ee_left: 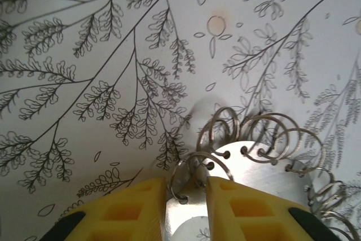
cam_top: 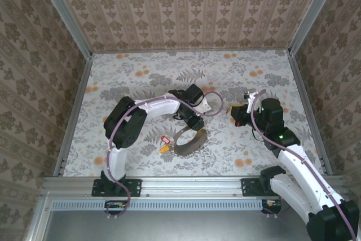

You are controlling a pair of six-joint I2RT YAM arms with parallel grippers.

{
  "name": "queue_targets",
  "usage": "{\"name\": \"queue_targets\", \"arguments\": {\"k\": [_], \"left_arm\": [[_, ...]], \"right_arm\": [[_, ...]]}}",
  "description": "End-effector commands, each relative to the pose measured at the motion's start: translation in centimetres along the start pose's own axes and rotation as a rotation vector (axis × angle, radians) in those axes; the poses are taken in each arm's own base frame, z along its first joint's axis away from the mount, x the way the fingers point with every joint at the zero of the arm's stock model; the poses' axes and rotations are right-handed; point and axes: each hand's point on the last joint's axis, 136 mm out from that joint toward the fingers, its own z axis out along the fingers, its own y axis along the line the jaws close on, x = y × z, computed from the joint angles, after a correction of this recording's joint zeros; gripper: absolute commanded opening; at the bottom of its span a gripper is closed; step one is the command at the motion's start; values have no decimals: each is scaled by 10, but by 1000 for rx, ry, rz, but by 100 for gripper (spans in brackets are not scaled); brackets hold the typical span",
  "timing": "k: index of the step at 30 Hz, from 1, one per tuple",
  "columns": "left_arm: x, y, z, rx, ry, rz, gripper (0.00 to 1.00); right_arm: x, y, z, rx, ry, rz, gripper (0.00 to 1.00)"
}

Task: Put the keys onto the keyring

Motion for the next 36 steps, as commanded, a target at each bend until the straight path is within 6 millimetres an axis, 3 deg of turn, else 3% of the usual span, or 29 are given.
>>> {"name": "queue_targets", "arguments": {"k": [1,7,14,20,27,30,33,36], "left_arm": [[-2,0,2,24,11,-2,25],[1,0,11,37,30,-4,23],[-3,-6,10,61,18,17,0],[-4,-8,-6,16,6,58,0],[3,16,-49,-360,28,168,0],[6,23,-59,-437,29,170,0],[13,27,-50,-424,48,142,0],[7,11,-39,-327,14,138,0]], "right_arm": [[-3,2,0,-14,-14,7,0],[-3,1,1,-16,-13,5,0],[-1,-1,2,-7,-8,3,0],[1,-2,3,-5,-6,8,0],[2,-3,4,-7,-6,13,0],[2,-1,4,-14,-5,19,0],[2,-1,4,-16,-8,20,0],[2,-1,1,-14,-7,20,0]]}}
